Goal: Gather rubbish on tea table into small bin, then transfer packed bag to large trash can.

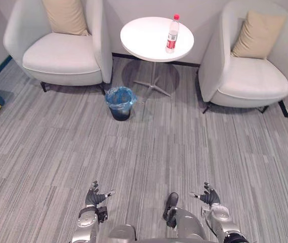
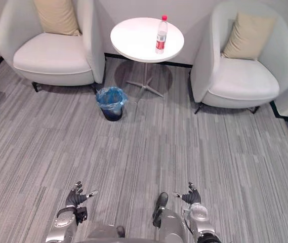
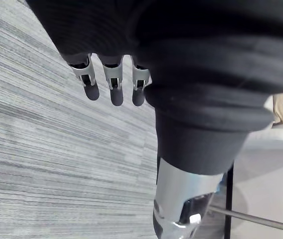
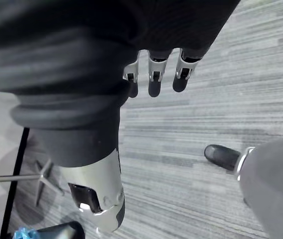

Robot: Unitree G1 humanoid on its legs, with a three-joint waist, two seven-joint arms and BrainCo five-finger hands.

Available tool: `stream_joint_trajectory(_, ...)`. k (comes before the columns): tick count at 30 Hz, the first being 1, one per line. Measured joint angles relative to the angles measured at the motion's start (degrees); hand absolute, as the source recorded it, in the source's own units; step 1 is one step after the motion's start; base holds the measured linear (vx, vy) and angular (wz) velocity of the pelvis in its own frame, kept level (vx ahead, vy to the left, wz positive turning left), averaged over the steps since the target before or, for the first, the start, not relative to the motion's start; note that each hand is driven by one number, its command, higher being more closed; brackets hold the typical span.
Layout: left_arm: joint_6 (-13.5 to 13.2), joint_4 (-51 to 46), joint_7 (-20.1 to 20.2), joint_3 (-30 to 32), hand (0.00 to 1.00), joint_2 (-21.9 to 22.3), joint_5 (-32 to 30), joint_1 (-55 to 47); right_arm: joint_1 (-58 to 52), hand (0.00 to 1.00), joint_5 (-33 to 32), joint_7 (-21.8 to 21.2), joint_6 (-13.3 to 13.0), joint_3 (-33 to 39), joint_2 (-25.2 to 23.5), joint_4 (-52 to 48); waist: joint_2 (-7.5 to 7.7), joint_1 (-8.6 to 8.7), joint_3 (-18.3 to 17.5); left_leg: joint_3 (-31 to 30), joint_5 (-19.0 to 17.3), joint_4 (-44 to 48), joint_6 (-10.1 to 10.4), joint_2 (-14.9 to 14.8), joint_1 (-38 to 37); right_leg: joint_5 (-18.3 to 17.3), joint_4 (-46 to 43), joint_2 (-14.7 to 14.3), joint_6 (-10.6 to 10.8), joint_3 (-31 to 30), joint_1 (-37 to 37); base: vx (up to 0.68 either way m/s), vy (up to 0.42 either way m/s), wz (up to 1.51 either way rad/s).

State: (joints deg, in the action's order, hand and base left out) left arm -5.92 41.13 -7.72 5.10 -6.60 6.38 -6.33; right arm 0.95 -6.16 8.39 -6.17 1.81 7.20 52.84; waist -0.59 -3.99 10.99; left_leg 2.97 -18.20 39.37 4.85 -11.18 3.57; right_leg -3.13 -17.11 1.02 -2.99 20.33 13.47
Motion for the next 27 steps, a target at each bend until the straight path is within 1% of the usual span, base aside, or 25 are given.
stream_joint_trajectory(1,0.35,-0.08,0.02,0.68,0.0,0.73,-0.01,-0.61,-0.32,0.0,-0.14,0.13,-0.12,-0.03,0.03,-1.13,-0.84,-0.36,0.34,0.19,3.55,12.64,-1.16,-3.87,5.3,-0.68,1.92,-2.87,-1.56,0.01,-3.42,0.45,-0.272,-0.22)
stream_joint_trajectory(2,0.66,-0.09,0.11,0.78,0.0,1.05,-0.03,-1.32,-0.53,0.0,-0.32,0.19,-0.14,-0.07,-0.3,-1.96,-0.75,-0.56,0.51,0.84,3.43,20.31,-1.1,-5.94,8.04,-1.51,3.28,-4.47,-2.83,-0.26,-7.13,0.45,-0.254,-0.26)
stream_joint_trajectory(3,0.7,-0.09,0.12,0.76,0.0,1.17,-0.04,-1.37,-0.8,0.0,-0.48,0.26,-0.24,-0.03,-0.48,-2.33,-0.46,-0.87,0.69,1.09,3.41,22.34,-1.12,-6.08,9.2,-1.86,4.14,-4.75,-3.33,-0.47,-8.92,0.43,-0.216,-0.23)
stream_joint_trajectory(4,0.71,-0.21,0.14,0.51,0.0,1.39,-0.06,-1.06,-0.82,0.0,-0.58,0.31,-0.5,0.24,-0.67,-2.77,0.66,-1.38,1.07,2.49,3.36,23.42,-1.18,-5.52,11.56,-1.97,6.56,-4.81,-3.44,-1.3,-12.13,0.38,-0.194,-0.13)
stream_joint_trajectory(5,0.69,-1.06,0.15,-0.03,0.0,1.4,-0.1,-0.35,-0.8,0.0,-0.6,0.33,-0.53,0.46,-0.59,-2.74,1.36,-1.58,1.06,3.47,3.32,21.63,-1.24,-4.56,14.72,-1.9,9.01,-4.73,-3.35,-1.68,-14.32,0.36,-0.176,-0.11)
stream_joint_trajectory(6,0.61,-1.57,0.16,-0.21,0.0,1.43,-0.16,-0.09,-0.67,0.0,-0.64,0.34,-0.57,0.61,-0.5,-2.73,1.44,-1.58,1.04,3.85,3.31,19.5,-1.25,-4.01,16.1,-1.86,9.88,-4.7,-3.33,-1.77,-14.99,0.33,-0.122,-0.09)
stream_joint_trajectory(8,0.43,-2.61,0.1,-0.17,0.0,1.6,-0.23,0.75,0.25,0.0,-0.74,0.35,-0.57,0.73,-0.23,-2.63,1.43,-1.87,1.15,5.25,3.27,8.06,-1.3,-2.08,18.22,-1.82,11.74,-4.6,-3.26,-2.59,-16.53,0.29,-0.025,-0.18)
stream_joint_trajectory(9,0.43,-2.61,0.09,-0.15,0.0,1.77,-0.24,1.33,0.69,0.0,-0.74,0.34,-0.57,0.98,-0.17,-2.6,1.38,-2.48,1.5,5.36,3.6,-1.15,-1.36,0.26,18.45,-1.84,12.86,-4.05,-3.24,-3.4,-17.43,0.37,0.089,-0.37)
stream_joint_trajectory(10,0.43,-2.61,0.1,-0.16,0.0,2.08,-0.27,2.15,1.22,0.0,-0.72,0.36,-0.59,1.91,-0.15,-2.6,1.42,-3.16,2.14,5.11,4.77,-10.32,-0.38,2.68,18.42,-2.06,13.8,-3.31,-2.87,-4.26,-18.37,0.35,0.117,-0.37)
stream_joint_trajectory(11,0.42,-2.61,0.09,-0.16,0.0,2.17,-0.28,2.49,1.35,0.0,-0.71,0.38,-0.6,2.22,-0.09,-2.6,1.45,-3.27,2.16,5.11,6.67,-15.08,-0.45,3.75,18.42,-2.51,14.22,-2.97,-2.05,-4.65,-18.69,0.35,0.159,-0.28)
stream_joint_trajectory(12,0.4,-2.6,0.09,-0.16,0.0,2.35,-0.3,2.33,1.46,0.0,-0.71,0.39,-0.67,2.53,0.21,-2.6,0.57,-3.27,2.34,5.15,10.74,-23.22,-0.63,4.62,17.6,-3.35,14.58,-2.98,-0.63,-5.06,-19.83,0.32,0.185,-0.26)
stream_joint_trajectory(13,0.38,-2.54,0.05,-0.1,0.0,2.42,-0.3,2.0,1.41,0.0,-0.7,0.41,-0.67,2.63,0.38,-2.45,-0.43,-3.6,2.46,5.1,14.77,-27.96,-1.06,4.29,16.46,-4.73,14.47,-3.47,0.98,-6.18,-21.15,0.35,0.204,-0.32)
stream_joint_trajectory(14,0.39,-2.45,0.03,0.16,0.0,2.32,-0.29,1.71,1.38,0.0,-0.69,0.41,-0.65,2.48,0.19,-2.41,-0.35,-4.08,2.44,5.28,17.97,-28.17,-1.6,4.23,15.77,-5.4,14.24,-3.33,1.6,-6.96,-21.69,0.31,0.181,-0.47)
stream_joint_trajectory(15,0.38,-2.47,-0.02,0.29,0.0,2.07,-0.29,1.18,1.43,0.0,-0.53,0.4,-0.67,1.58,-0.05,-2.45,0.45,-4.64,2.19,5.85,20.21,-26.6,-3.94,4.64,15.81,-6.63,14.04,-2.6,2.71,-8.34,-22.19,0.31,0.17,-0.41)
stream_joint_trajectory(16,0.39,-2.47,-0.01,0.38,0.0,1.87,-0.29,1.05,1.56,0.0,-0.41,0.35,-0.69,1.07,-0.13,-2.45,1.36,-4.92,2.13,6.01,19.56,-23.7,-5.06,5.17,16.82,-7.73,13.67,-1.68,3.55,-8.93,-22.41,0.47,0.228,-0.35)
stream_joint_trajectory(17,0.41,-2.45,0.0,0.65,0.0,1.78,-0.28,0.96,1.45,0.0,-0.17,0.32,-0.69,0.35,-0.36,-2.42,2.9,-5.3,1.97,7.24,15.43,-19.34,-6.25,6.14,17.82,-9.66,11.54,0.27,4.85,-9.47,-22.25,0.39,0.186,-0.19)
stream_joint_trajectory(18,0.43,-2.43,0.02,0.64,0.0,1.8,-0.28,0.97,1.5,0.0,-0.12,0.31,-0.69,0.28,-0.38,-2.41,3.1,-5.44,2.02,7.56,14.56,-18.65,-6.35,6.24,17.81,-10.04,10.6,0.63,5.15,-9.7,-21.99,0.39,0.172,-0.23)
stream_joint_trajectory(20,0.52,-2.35,0.06,-0.14,0.0,1.45,-0.29,0.7,1.49,0.0,0.08,0.26,-0.72,-0.18,-0.62,-2.11,3.34,-5.57,1.85,8.71,9.91,-16.66,-7.39,7.23,14.81,-11.55,-3.81,3.49,7.88,-10.02,-18.05,0.4,0.213,-0.19)
stream_joint_trajectory(21,0.52,-2.35,0.04,-0.49,0.0,1.13,-0.3,0.7,1.44,0.0,0.11,0.25,-0.72,-0.41,-0.67,-1.91,3.4,-5.44,1.76,8.89,9.26,-16.88,-7.64,7.59,13.71,-11.06,-8.92,4.42,8.94,-9.98,-16.42,0.44,0.236,0.02)
stream_joint_trajectory(22,0.49,-2.39,0.05,-0.91,0.0,0.35,-0.3,0.71,1.56,0.0,0.14,0.21,-0.71,-1.23,-0.71,-1.81,3.51,-4.77,1.7,8.88,7.96,-17.41,-8.38,8.26,11.42,-8.18,-19.5,6.5,13.13,-9.76,-12.38,0.38,0.161,0.11)
stream_joint_trajectory(23,0.51,-2.38,0.04,-1.07,0.0,-0.56,-0.29,0.66,1.51,0.0,0.18,0.12,-0.72,-2.12,-0.79,-1.7,3.57,-4.33,1.66,8.72,6.51,-17.53,-9.12,8.59,9.22,-5.91,-28.89,8.37,14.15,-9.22,-8.86,0.38,0.144,0.09)
stream_joint_trajectory(24,0.51,-2.38,0.0,-1.07,0.0,-0.95,-0.29,0.66,1.52,0.0,0.24,0.09,-0.72,-2.29,-0.89,-1.43,3.56,-4.31,1.66,8.69,5.78,-17.56,-9.32,8.64,7.98,-6.51,-33.08,9.37,13.1,-8.64,-7.17,0.38,0.108,0.06)
stream_joint_trajectory(25,0.5,-2.41,-0.05,-1.04,0.0,-1.47,-0.25,0.62,1.31,0.0,0.29,0.09,-0.7,-2.29,-1.18,-1.26,3.5,-3.95,1.65,8.13,4.79,-18.19,-9.75,8.79,5.52,-8.38,-37.72,10.68,9.81,-6.36,-4.61,0.37,0.067,0.17)
stream_joint_trajectory(26,0.49,-2.45,-0.07,-1.0,0.0,-1.77,-0.25,0.5,1.04,0.0,0.34,0.09,-0.7,-2.29,-1.42,-1.22,3.57,-3.09,1.53,7.4,4.36,-19.53,-9.83,9.0,3.3,-9.61,-38.12,11.26,7.96,-4.17,-2.58,0.37,0.042,0.3)
stream_joint_trajectory(27,0.49,-2.46,-0.07,-1.0,0.0,-1.99,-0.25,0.52,0.96,0.0,0.35,0.1,-0.7,-2.28,-1.43,-1.23,3.47,-2.7,1.51,6.96,4.3,-19.86,-9.64,9.0,2.41,-10.11,-37.26,11.11,7.37,-3.34,-1.4,0.37,-0.002,0.44)
